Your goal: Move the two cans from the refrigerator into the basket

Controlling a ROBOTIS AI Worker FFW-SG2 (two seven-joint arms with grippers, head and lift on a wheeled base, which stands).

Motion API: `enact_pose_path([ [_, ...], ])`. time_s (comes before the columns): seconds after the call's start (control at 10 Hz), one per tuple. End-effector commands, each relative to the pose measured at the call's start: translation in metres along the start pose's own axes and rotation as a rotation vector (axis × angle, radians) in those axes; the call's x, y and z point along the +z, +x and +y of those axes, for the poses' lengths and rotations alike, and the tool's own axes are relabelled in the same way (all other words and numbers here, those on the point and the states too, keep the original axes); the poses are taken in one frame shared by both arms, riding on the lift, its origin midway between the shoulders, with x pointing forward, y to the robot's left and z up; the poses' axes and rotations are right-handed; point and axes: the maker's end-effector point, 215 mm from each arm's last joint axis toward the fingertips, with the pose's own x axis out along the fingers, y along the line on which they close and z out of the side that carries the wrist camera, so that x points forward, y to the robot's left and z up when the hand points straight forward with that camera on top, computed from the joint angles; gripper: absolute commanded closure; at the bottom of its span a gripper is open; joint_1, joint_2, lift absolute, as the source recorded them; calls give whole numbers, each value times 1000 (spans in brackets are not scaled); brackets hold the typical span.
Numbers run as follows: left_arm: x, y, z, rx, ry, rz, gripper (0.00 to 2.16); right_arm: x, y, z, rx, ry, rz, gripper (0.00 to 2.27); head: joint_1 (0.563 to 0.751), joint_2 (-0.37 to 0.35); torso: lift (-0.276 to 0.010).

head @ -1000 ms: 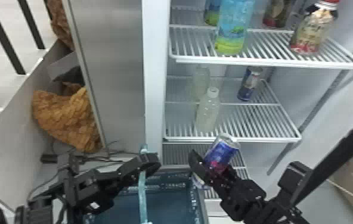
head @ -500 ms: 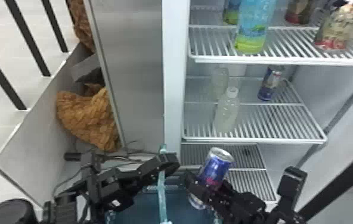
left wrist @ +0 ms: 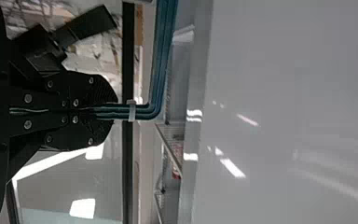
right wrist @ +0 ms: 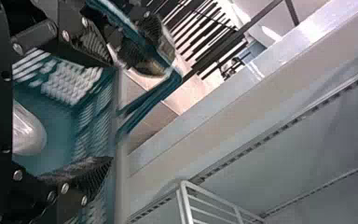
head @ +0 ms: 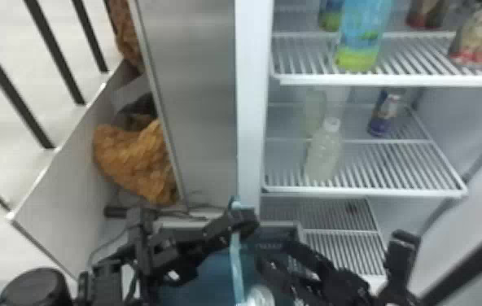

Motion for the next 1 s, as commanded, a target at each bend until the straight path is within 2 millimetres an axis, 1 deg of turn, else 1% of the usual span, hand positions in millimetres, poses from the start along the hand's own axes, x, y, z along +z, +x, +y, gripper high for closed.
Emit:
enact_pose_path([
  [0.0,-1,-1,1,0,-3,-1,1199,6,-3,-3,-9,-8,-13,121,695,20,-218],
  [0.1,-1,-1,2,1,-5,-1,1199,18,-7,-11,-26,-22,-47,124,695,14,-218],
  [0.2,-1,-1,1,-1,-5,-1,1199,35,-15,-19,-54,-45,-90,124,695,2,-218],
  [0.3,-1,-1,1,-1,-5,-1,1199,54,-28,-30,-92,-74,-135,125,695,-6,-218],
  [0.4,-1,-1,1,-1,-5,-1,1199,74,-46,-46,-144,-109,-178,125,695,-32,-218],
  [0.6,-1,-1,1,-1,-5,-1,1199,104,-79,-74,-238,-168,-229,125,695,-104,-218],
  [0.7,-2,-1,1,-2,-8,-2,1199,115,-92,-85,-273,-189,-252,127,695,-147,-218],
  [0.8,-2,-1,1,-2,-8,-2,1199,128,-104,-93,-308,-215,-278,127,695,-166,-218],
  [0.9,-2,-1,1,-2,-8,-2,1199,140,-115,-100,-337,-234,-306,127,695,-200,-218],
])
